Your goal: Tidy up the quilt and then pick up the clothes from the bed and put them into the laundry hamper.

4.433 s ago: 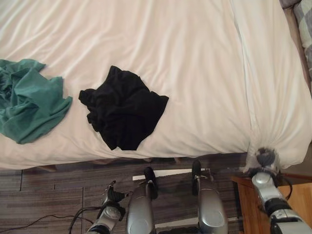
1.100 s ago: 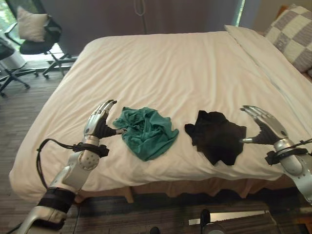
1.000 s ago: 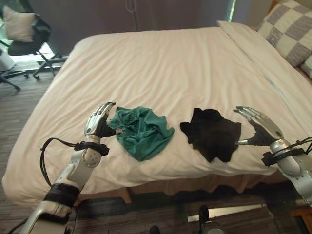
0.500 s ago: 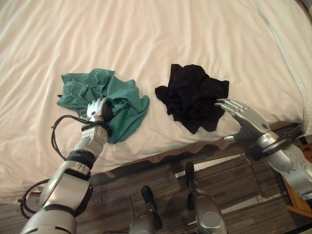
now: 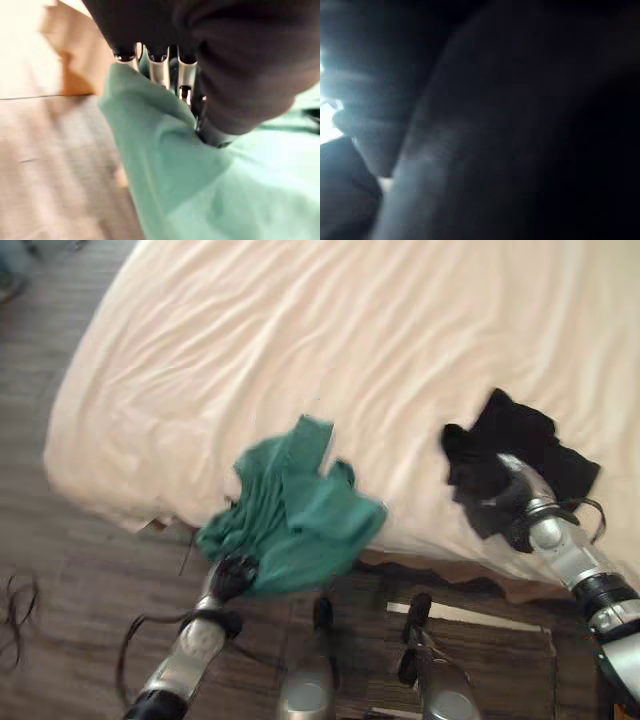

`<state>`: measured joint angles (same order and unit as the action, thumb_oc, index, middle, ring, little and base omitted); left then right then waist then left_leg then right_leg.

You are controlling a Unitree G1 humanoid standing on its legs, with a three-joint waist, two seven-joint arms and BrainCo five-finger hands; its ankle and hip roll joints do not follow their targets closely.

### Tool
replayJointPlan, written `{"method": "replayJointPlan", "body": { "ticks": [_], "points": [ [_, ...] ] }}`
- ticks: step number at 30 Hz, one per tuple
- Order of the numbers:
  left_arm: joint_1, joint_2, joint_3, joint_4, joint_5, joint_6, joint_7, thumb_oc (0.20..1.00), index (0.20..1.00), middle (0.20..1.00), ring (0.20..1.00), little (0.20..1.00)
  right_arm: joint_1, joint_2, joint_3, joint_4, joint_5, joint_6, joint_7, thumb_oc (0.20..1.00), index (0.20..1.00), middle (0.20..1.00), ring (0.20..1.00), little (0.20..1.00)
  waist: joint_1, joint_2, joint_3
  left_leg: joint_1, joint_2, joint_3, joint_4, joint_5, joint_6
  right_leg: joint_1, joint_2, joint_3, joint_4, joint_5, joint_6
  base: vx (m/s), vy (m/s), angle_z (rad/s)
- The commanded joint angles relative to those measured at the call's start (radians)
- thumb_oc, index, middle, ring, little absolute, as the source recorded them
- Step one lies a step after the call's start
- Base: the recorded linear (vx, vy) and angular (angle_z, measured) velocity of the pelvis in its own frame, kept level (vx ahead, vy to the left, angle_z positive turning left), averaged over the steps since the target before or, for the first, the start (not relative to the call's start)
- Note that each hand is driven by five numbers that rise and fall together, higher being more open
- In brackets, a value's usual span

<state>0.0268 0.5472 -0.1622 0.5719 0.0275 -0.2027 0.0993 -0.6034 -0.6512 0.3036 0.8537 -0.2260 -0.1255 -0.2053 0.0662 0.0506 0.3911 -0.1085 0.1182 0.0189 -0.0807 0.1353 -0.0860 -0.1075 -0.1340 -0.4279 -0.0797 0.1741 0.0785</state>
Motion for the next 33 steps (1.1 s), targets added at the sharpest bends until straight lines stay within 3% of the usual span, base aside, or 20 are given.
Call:
{"method": "replayJointPlan", "body": {
  "ticks": [1, 8, 9, 10, 11, 12, 13, 17, 18, 20, 21, 22, 23, 24, 25, 27, 28, 29, 32, 33],
  "points": [
    [0.061, 0.087, 0.063, 0.013, -0.115, -0.003, -0.046, 0.200, 0.200, 0.200, 0.200, 0.200, 0.036, 0.054, -0.009, 0.201, 0.226, 0.087, 0.117, 0.200, 0.200, 0.200, 0.200, 0.200, 0.080, -0.001, -0.019, -0.067, 0.026, -0.028, 0.026, -0.054, -0.045, -0.039, -0.112, -0.022, 0.235, -0.262, 0.050, 0.03, -0.104, 0.90],
    [0.123, 0.040, 0.147, 0.047, -0.245, 0.009, -0.105, 0.200, 0.200, 0.200, 0.200, 0.200, 0.190, 0.218, -0.039, 0.205, 0.384, 0.057, 0.194, 0.200, 0.200, 0.200, 0.200, 0.200, 0.124, 0.002, -0.046, -0.043, 0.038, -0.074, 0.035, -0.069, -0.070, 0.054, -0.079, -0.069, 0.209, -0.321, 0.040, 0.07, -0.089, 0.44],
    [0.095, 0.007, 0.156, 0.030, -0.289, 0.007, -0.101, 0.200, 0.200, 0.200, 0.200, 0.200, 0.268, 0.285, 0.001, 0.141, 0.360, 0.044, 0.217, 0.200, 0.200, 0.200, 0.200, 0.200, 0.129, -0.004, -0.049, -0.073, 0.035, -0.010, 0.072, -0.058, -0.076, 0.106, -0.085, -0.130, 0.167, -0.328, 0.032, 0.00, -0.092, 0.26],
    [0.097, 0.008, 0.157, 0.029, -0.289, 0.008, -0.101, 0.200, 0.200, 0.200, 0.200, 0.200, 0.271, 0.285, 0.001, 0.138, 0.359, 0.046, 0.216, 0.200, 0.200, 0.200, 0.200, 0.200, 0.124, -0.004, -0.049, -0.076, 0.034, -0.016, 0.077, -0.060, -0.077, 0.111, -0.084, -0.137, 0.162, -0.328, 0.032, -0.05, -0.073, 0.63],
    [0.076, -0.011, 0.162, 0.020, -0.315, 0.003, -0.092, 0.200, 0.200, 0.200, 0.200, 0.200, 0.284, 0.311, 0.020, 0.107, 0.354, 0.037, 0.213, 0.200, 0.200, 0.200, 0.200, 0.200, 0.115, -0.012, -0.051, -0.086, 0.046, 0.082, 0.102, -0.054, -0.067, 0.131, -0.085, -0.171, 0.144, -0.322, 0.030, -0.05, -0.001, 0.87],
    [0.052, -0.035, 0.160, 0.017, -0.339, -0.002, -0.078, 0.200, 0.200, 0.200, 0.200, 0.200, 0.286, 0.347, 0.031, 0.086, 0.366, 0.033, 0.213, 0.200, 0.200, 0.200, 0.200, 0.200, 0.095, -0.018, -0.058, -0.087, 0.075, 0.218, 0.119, -0.046, -0.061, 0.152, -0.083, -0.205, 0.129, -0.317, 0.028, -0.06, 0.064, 1.31],
    [0.019, -0.078, 0.145, 0.012, -0.388, -0.015, -0.056, 0.200, 0.200, 0.200, 0.200, 0.200, 0.274, 0.416, 0.075, 0.042, 0.413, 0.023, 0.221, 0.200, 0.200, 0.200, 0.200, 0.200, 0.071, -0.025, -0.089, -0.054, 0.129, 0.426, 0.127, -0.062, -0.039, 0.182, -0.083, -0.266, 0.116, -0.303, 0.024, 0.03, 0.128, 1.06],
    [0.019, -0.137, 0.138, 0.012, -0.485, -0.023, -0.057, 0.200, 0.200, 0.200, 0.200, 0.200, 0.279, 0.487, 0.157, -0.085, 0.506, 0.016, 0.259, 0.200, 0.200, 0.200, 0.200, 0.200, 0.065, -0.065, -0.145, 0.002, 0.112, 0.465, 0.127, -0.080, -0.022, 0.227, -0.096, -0.285, 0.128, -0.288, 0.034, 0.21, 0.217, 1.18],
    [0.033, -0.143, 0.127, -0.011, -0.494, -0.026, -0.066, 0.200, 0.200, 0.200, 0.200, 0.200, 0.313, 0.521, 0.184, -0.171, 0.568, 0.009, 0.310, 0.200, 0.200, 0.200, 0.200, 0.200, 0.076, -0.096, -0.151, 0.015, 0.084, 0.461, 0.147, -0.126, 0.017, 0.217, -0.144, -0.301, 0.248, -0.276, 0.046, 0.17, 0.286, 0.15],
    [0.047, -0.133, 0.120, -0.037, -0.483, -0.025, -0.078, 0.200, 0.200, 0.200, 0.200, 0.200, 0.323, 0.539, 0.189, -0.192, 0.583, 0.009, 0.322, 0.200, 0.200, 0.200, 0.200, 0.200, 0.081, -0.108, -0.149, 0.023, 0.058, 0.450, 0.158, -0.159, 0.043, 0.205, -0.200, -0.315, 0.349, -0.256, 0.080, 0.19, 0.326, 0.44],
    [0.055, -0.122, 0.103, -0.086, -0.439, -0.020, -0.080, 0.200, 0.200, 0.200, 0.200, 0.200, 0.351, 0.544, 0.177, -0.207, 0.584, 0.013, 0.311, 0.200, 0.200, 0.200, 0.200, 0.200, 0.076, -0.109, -0.136, 0.040, 0.004, 0.392, 0.158, -0.202, 0.084, 0.177, -0.290, -0.273, 0.521, -0.125, 0.156, 0.15, 0.260, 1.15],
    [0.056, -0.122, 0.103, -0.087, -0.439, -0.019, -0.080, 0.200, 0.200, 0.200, 0.200, 0.200, 0.352, 0.544, 0.177, -0.207, 0.583, 0.014, 0.311, 0.200, 0.200, 0.200, 0.200, 0.200, 0.074, -0.111, -0.136, 0.039, 0.000, 0.392, 0.157, -0.202, 0.087, 0.175, -0.295, -0.273, 0.524, -0.125, 0.157, 0.22, 0.300, 2.04],
    [0.026, -0.107, 0.069, -0.116, -0.414, -0.017, -0.063, 0.200, 0.200, 0.200, 0.200, 0.200, 0.378, 0.528, 0.134, -0.200, 0.631, 0.009, 0.284, 0.200, 0.200, 0.200, 0.200, 0.200, 0.072, -0.100, -0.110, 0.037, -0.012, 0.294, 0.130, -0.190, 0.102, 0.100, -0.227, -0.110, 0.590, -0.154, 0.151, 0.06, 0.058, 1.95],
    [0.024, -0.107, 0.068, -0.116, -0.414, -0.017, -0.063, 0.200, 0.200, 0.200, 0.200, 0.200, 0.377, 0.527, 0.133, -0.200, 0.632, 0.009, 0.284, 0.200, 0.200, 0.200, 0.200, 0.200, 0.072, -0.099, -0.111, 0.035, -0.011, 0.293, 0.129, -0.188, 0.102, 0.098, -0.227, -0.110, 0.590, -0.154, 0.150, 0.08, 0.035, 2.51],
    [-0.025, -0.130, 0.025, -0.108, -0.408, -0.016, -0.059, 0.200, 0.200, 0.200, 0.200, 0.200, 0.427, 0.498, 0.038, -0.199, 0.714, -0.004, 0.255, 0.200, 0.200, 0.200, 0.200, 0.200, 0.062, -0.082, -0.091, 0.016, -0.033, 0.160, 0.096, -0.147, 0.097, 0.012, -0.102, 0.028, 0.528, -0.216, 0.145, 0.09, -0.023, 2.09],
    [-0.035, -0.133, 0.015, -0.088, -0.389, -0.016, -0.068, 0.200, 0.200, 0.200, 0.200, 0.200, 0.497, 0.469, -0.054, -0.213, 0.716, -0.017, 0.227, 0.200, 0.200, 0.200, 0.200, 0.200, 0.044, -0.070, -0.092, 0.010, -0.055, 0.043, 0.081, -0.154, 0.087, 0.023, -0.082, 0.054, 0.437, -0.268, 0.123, 0.16, -0.042, 3.10],
    [-0.036, -0.133, 0.014, -0.088, -0.389, -0.016, -0.068, 0.200, 0.200, 0.200, 0.200, 0.200, 0.498, 0.469, -0.054, -0.213, 0.716, -0.017, 0.227, 0.200, 0.200, 0.200, 0.200, 0.200, 0.041, -0.068, -0.094, 0.007, -0.053, 0.040, 0.081, -0.152, 0.086, 0.023, -0.080, 0.050, 0.433, -0.266, 0.122, 0.32, -0.116, 3.76],
    [-0.032, -0.131, 0.003, -0.067, -0.344, -0.012, -0.059, 0.200, 0.200, 0.200, 0.200, 0.200, 0.583, 0.454, -0.139, -0.255, 0.693, -0.029, 0.193, 0.200, 0.200, 0.200, 0.200, 0.200, 0.016, -0.063, -0.106, 0.012, -0.072, -0.075, 0.067, -0.149, 0.074, 0.016, -0.062, 0.153, 0.295, -0.293, 0.086, 0.30, -0.100, 2.85],
    [-0.031, -0.157, 0.010, -0.046, -0.313, -0.004, -0.039, 0.200, 0.200, 0.200, 0.200, 0.200, 0.640, 0.450, -0.223, -0.288, 0.653, -0.046, 0.129, 0.200, 0.200, 0.200, 0.200, 0.200, -0.007, -0.066, -0.118, 0.030, -0.104, -0.179, 0.056, -0.161, 0.062, 0.018, -0.052, 0.253, 0.144, -0.221, 0.104, 0.22, -0.154, 2.11],
    [-0.025, -0.167, 0.049, 0.036, -0.311, 0.029, -0.001, 0.200, 0.200, 0.200, 0.200, 0.200, 0.630, 0.442, -0.242, -0.238, 0.595, -0.052, 0.084, 0.200, 0.200, 0.200, 0.200, 0.200, -0.004, -0.066, -0.119, 0.034, -0.103, -0.187, 0.065, -0.172, 0.064, 0.020, -0.063, 0.241, 0.116, -0.194, 0.105, 0.20, -0.209, 2.04]
  ]
}}
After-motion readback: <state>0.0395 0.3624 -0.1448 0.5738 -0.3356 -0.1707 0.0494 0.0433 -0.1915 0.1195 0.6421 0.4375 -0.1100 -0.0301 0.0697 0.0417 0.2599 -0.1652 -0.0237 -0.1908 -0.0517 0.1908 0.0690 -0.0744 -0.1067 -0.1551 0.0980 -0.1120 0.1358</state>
